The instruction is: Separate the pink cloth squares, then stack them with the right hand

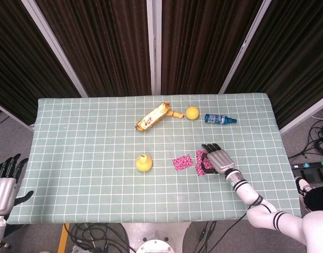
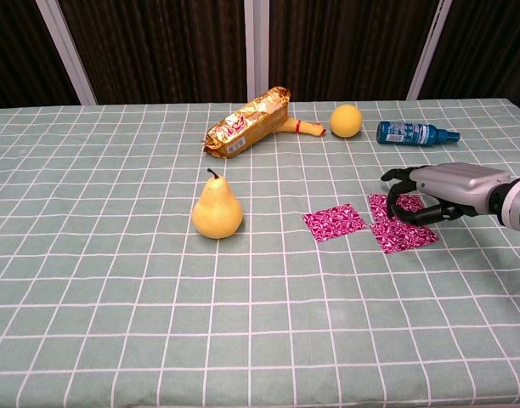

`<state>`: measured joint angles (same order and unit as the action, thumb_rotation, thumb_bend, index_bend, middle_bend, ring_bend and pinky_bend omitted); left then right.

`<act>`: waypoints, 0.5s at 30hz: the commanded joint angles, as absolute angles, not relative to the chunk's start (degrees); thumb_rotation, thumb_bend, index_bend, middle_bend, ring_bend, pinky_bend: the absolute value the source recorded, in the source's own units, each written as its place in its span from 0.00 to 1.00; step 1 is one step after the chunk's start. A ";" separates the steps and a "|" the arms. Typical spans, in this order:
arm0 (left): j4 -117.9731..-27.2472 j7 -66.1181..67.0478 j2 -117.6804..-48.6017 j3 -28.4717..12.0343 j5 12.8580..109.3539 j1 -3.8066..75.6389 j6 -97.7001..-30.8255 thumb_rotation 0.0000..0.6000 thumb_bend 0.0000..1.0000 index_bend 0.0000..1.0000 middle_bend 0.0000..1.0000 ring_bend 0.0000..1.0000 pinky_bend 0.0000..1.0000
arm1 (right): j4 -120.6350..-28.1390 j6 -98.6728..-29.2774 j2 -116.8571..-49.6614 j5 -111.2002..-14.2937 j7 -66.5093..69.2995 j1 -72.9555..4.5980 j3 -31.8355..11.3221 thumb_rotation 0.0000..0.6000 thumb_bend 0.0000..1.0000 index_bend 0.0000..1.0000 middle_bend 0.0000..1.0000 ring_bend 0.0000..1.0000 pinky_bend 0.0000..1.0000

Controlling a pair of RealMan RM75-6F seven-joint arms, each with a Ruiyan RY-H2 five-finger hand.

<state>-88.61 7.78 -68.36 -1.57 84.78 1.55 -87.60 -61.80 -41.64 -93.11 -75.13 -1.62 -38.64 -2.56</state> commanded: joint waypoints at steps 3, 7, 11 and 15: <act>-88.41 7.76 -68.49 -1.64 85.05 1.71 -87.60 1.00 0.00 0.18 0.16 0.11 0.16 | -63.58 -42.85 -91.62 -76.31 -0.68 -37.59 -1.64 0.23 0.49 0.35 0.03 0.00 0.00; -88.25 7.71 -68.57 -1.76 85.16 1.96 -87.39 1.00 0.00 0.18 0.16 0.11 0.16 | -65.60 -43.81 -89.97 -77.11 -0.31 -36.55 -0.72 0.23 0.49 0.35 0.03 0.00 0.00; -88.15 7.68 -68.64 -1.76 85.22 2.10 -87.20 1.00 0.00 0.18 0.16 0.11 0.16 | -66.97 -44.61 -88.95 -77.47 -0.27 -35.94 -0.45 0.23 0.49 0.35 0.03 0.00 0.00; -88.14 7.66 -68.69 -1.72 85.36 2.10 -87.28 1.00 0.00 0.18 0.16 0.11 0.16 | -65.90 -46.75 -89.66 -77.16 0.62 -36.02 -2.51 0.31 0.44 0.34 0.03 0.00 0.00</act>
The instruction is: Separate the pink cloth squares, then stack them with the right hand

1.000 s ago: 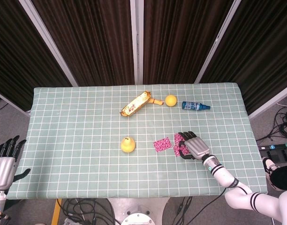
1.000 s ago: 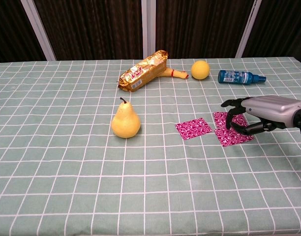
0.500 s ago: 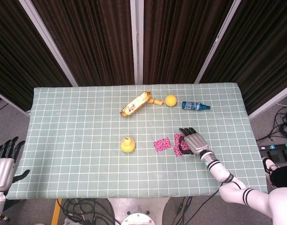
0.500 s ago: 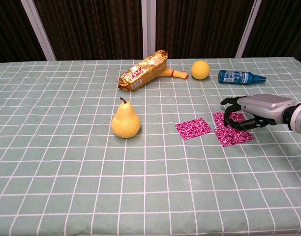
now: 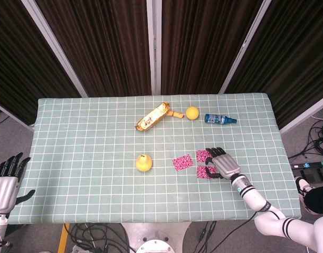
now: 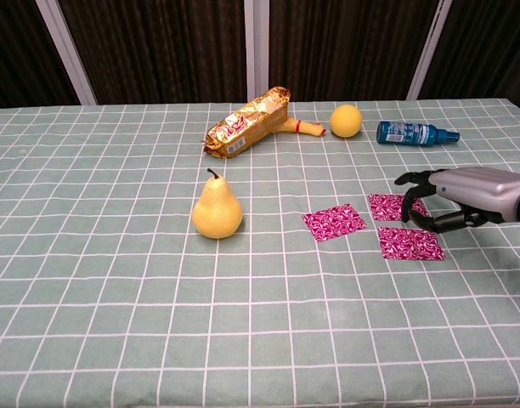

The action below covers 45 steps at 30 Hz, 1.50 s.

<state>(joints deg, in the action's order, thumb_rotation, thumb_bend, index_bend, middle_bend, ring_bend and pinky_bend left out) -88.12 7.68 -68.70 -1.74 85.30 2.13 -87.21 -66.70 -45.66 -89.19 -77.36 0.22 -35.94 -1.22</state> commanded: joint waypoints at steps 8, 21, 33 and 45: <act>-88.23 7.61 -68.70 -1.65 85.14 1.93 -87.30 1.00 0.00 0.18 0.16 0.11 0.16 | -60.04 -46.74 -94.15 -73.41 -3.56 -38.01 -6.49 0.80 0.08 0.32 0.05 0.00 0.00; -87.83 7.26 -68.86 -1.54 85.00 1.70 -87.32 1.00 0.00 0.18 0.16 0.11 0.16 | -54.89 -44.06 -98.72 -70.11 -7.21 -39.32 -7.54 0.92 0.07 0.33 0.05 0.00 0.00; -87.51 7.00 -68.99 -1.55 84.95 1.68 -87.24 1.00 0.00 0.18 0.16 0.11 0.16 | -53.25 -41.05 -99.40 -67.57 -8.69 -39.90 -8.03 0.93 0.07 0.33 0.06 0.00 0.00; -87.65 6.99 -68.89 -1.55 84.98 1.59 -87.38 1.00 0.00 0.18 0.16 0.11 0.16 | -54.62 -40.87 -98.70 -67.31 -8.83 -40.02 -8.21 0.92 0.12 0.43 0.07 0.00 0.00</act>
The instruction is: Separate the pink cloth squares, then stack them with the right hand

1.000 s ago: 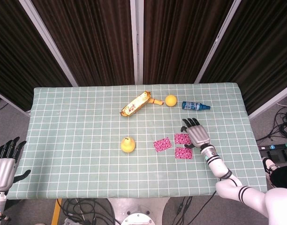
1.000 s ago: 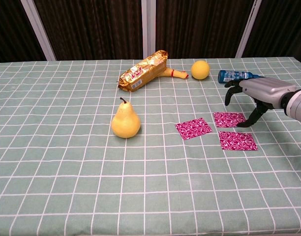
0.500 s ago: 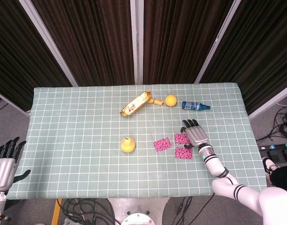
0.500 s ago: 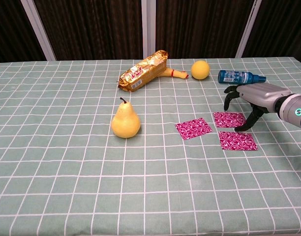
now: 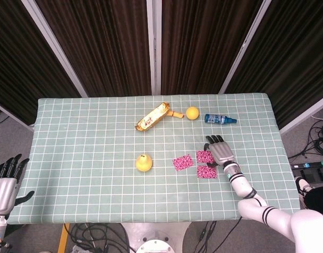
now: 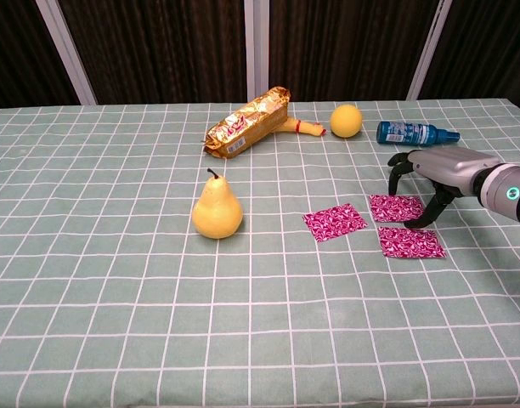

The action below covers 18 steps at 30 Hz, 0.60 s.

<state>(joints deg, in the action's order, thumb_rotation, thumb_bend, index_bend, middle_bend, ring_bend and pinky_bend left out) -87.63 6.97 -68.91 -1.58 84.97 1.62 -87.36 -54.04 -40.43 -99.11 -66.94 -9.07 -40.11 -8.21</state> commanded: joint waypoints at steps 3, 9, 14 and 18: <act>-87.72 7.02 -68.87 -1.54 85.01 1.58 -87.39 1.00 0.00 0.18 0.16 0.11 0.16 | -56.02 -41.57 -97.61 -67.81 -8.88 -39.94 -8.21 0.91 0.13 0.45 0.07 0.00 0.00; -87.88 7.12 -68.76 -1.60 85.29 1.66 -87.56 1.00 0.00 0.18 0.16 0.11 0.16 | -61.36 -42.78 -94.40 -69.55 -8.41 -40.86 -9.01 0.91 0.13 0.45 0.07 0.00 0.00; -88.16 7.22 -68.63 -1.58 85.15 1.41 -87.83 1.00 0.00 0.18 0.16 0.11 0.16 | -66.15 -41.19 -92.33 -73.52 -7.29 -43.53 -8.48 0.91 0.13 0.45 0.07 0.00 0.00; -88.29 7.24 -68.67 -1.49 84.82 1.11 -87.92 1.00 0.00 0.18 0.16 0.11 0.16 | -66.97 -39.34 -92.87 -76.47 -6.00 -45.74 -7.38 0.92 0.13 0.45 0.07 0.00 0.00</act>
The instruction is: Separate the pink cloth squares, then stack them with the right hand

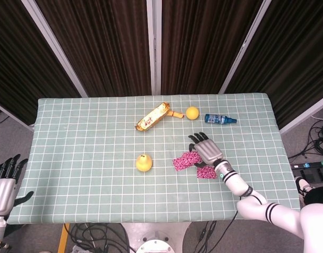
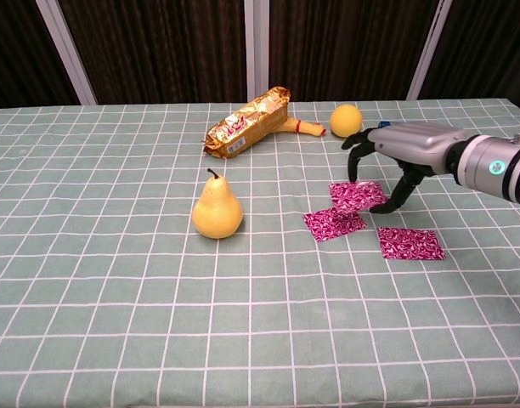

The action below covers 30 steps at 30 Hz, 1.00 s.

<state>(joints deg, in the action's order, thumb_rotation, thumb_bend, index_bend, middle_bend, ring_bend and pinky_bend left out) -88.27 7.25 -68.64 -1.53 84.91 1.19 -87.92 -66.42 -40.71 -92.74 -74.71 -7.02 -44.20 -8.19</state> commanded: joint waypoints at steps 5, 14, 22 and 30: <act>-88.04 6.99 -68.87 -1.41 84.58 0.84 -87.98 1.00 0.00 0.18 0.16 0.11 0.16 | -65.18 -37.77 -94.41 -78.65 -4.35 -47.49 -6.14 0.91 0.13 0.44 0.07 0.00 0.00; -87.44 6.48 -69.04 -1.60 84.44 1.05 -87.56 1.00 0.00 0.18 0.16 0.11 0.16 | -59.74 -36.46 -97.10 -80.28 -2.11 -49.42 -5.06 0.91 0.13 0.42 0.07 0.00 0.00; -87.54 6.59 -69.01 -1.69 84.18 1.10 -87.29 1.00 0.00 0.18 0.16 0.11 0.16 | -56.23 -36.09 -98.91 -81.17 -0.18 -50.34 -4.33 0.91 0.13 0.41 0.07 0.00 0.00; -87.76 6.75 -68.84 -1.80 84.19 1.25 -87.18 1.00 0.00 0.18 0.16 0.11 0.16 | -55.13 -36.78 -99.44 -81.91 0.75 -50.52 -3.72 0.87 0.13 0.38 0.07 0.00 0.00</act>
<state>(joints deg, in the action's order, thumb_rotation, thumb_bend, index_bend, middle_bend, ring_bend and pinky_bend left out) -87.76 6.75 -68.84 -1.80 84.19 1.25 -87.18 -55.16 -36.76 -99.43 -81.89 0.73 -50.51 -3.74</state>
